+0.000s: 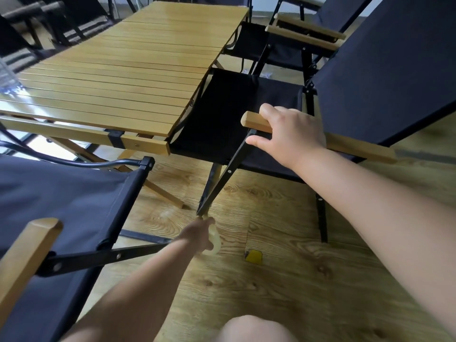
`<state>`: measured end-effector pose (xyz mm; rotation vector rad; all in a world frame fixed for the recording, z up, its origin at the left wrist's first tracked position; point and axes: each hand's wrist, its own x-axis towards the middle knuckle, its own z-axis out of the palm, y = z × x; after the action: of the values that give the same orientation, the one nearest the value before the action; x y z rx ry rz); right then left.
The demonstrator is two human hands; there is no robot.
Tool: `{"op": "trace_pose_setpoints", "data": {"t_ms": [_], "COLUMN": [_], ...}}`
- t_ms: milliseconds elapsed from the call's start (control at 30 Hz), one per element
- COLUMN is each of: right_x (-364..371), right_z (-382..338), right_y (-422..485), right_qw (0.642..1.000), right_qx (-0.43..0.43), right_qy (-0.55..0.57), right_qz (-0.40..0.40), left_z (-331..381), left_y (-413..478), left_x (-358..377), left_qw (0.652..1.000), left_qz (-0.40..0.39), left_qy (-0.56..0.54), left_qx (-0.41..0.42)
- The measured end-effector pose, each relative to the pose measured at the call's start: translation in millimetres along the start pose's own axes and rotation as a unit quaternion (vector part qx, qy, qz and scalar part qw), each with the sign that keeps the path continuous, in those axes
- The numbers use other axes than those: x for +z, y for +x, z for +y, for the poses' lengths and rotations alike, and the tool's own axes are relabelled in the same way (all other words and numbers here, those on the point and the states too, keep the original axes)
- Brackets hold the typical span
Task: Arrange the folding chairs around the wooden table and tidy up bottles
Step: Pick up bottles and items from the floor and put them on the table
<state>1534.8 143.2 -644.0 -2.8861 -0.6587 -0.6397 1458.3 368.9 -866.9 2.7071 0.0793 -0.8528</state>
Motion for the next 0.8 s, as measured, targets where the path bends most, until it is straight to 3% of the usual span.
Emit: {"op": "trace_pose_setpoints", "data": {"t_ms": [300,567,800], "right_x": [-4,-9,-4], "right_z": [-4,-5,-2], "right_y": [3,2,3], "right_qw": [0.999,0.999,0.999], "right_qx": [0.001,0.009,0.018], "right_qy": [0.004,0.009,0.007], "right_qz": [-0.034,-0.048,-0.048], "left_z": [64,67,48], "left_y": [-56,-122,-136], "left_x": [-154,-258,-341], "left_qw": [0.997,0.996,0.992], "left_qz": [-0.028,-0.028,0.095], "left_qy": [0.067,0.067,-0.078], "left_qx": [0.022,0.047,0.031]}}
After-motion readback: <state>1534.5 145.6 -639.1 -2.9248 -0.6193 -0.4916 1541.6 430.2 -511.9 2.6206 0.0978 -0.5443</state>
